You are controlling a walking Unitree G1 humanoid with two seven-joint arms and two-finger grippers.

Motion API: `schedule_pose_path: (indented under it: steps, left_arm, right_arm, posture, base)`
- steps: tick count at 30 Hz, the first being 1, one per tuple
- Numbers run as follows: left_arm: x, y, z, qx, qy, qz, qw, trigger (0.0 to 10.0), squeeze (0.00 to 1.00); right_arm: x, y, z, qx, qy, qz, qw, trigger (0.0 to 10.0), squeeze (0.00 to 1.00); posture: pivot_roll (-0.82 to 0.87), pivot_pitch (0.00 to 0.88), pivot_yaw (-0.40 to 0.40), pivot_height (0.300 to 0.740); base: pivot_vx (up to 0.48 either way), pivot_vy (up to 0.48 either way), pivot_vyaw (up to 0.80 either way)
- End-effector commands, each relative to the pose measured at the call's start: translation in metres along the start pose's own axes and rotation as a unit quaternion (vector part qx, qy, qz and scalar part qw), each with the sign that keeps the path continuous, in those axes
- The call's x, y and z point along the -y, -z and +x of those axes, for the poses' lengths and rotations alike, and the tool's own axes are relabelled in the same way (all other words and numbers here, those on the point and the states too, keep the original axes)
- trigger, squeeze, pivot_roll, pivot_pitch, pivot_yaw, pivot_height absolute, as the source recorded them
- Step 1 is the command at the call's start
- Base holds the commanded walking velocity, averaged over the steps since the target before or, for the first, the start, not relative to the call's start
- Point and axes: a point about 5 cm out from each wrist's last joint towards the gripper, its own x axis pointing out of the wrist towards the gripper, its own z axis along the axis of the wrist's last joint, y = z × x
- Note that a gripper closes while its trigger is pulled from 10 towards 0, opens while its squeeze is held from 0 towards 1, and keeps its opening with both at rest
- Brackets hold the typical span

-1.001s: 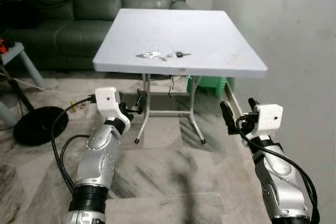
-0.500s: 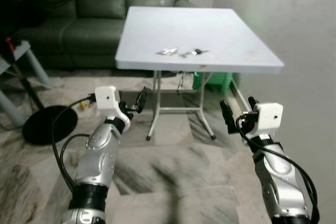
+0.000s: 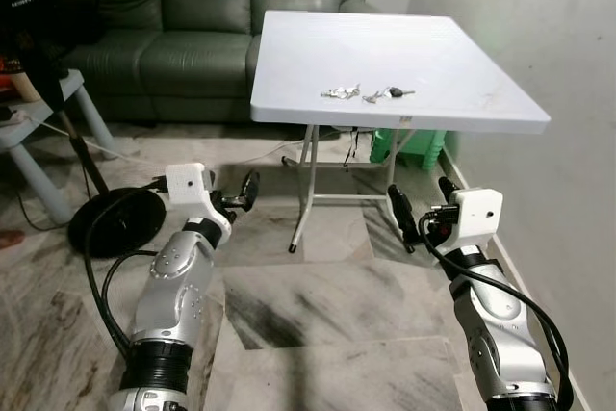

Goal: Hang keys on a hook

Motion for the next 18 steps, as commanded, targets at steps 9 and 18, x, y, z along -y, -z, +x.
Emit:
schedule_pose_path:
  steps: [9, 18]
  left_arm:
    - [0.0022, -0.0023, 0.0011, -0.008, 0.02, 0.002, 1.0, 10.0, 0.0]
    - [0.0023, -0.0037, 0.0015, -0.01, 0.024, 0.001, 1.0, 10.0, 0.0]
  right_arm:
    - [0.0027, -0.0044, 0.0013, 0.007, 0.002, 0.003, 1.0, 10.0, 0.0]
    - [0.0019, -0.0047, 0.0024, 0.008, 0.004, 0.005, 1.0, 10.0, 0.0]
  posture:
    - [-0.1, 0.0, -0.042, 0.74]
    - [-0.1, 0.0, -0.032, 0.74]
  base:
    - [0.093, 0.0, 0.0]
    - [0.4, 0.0, 0.0]
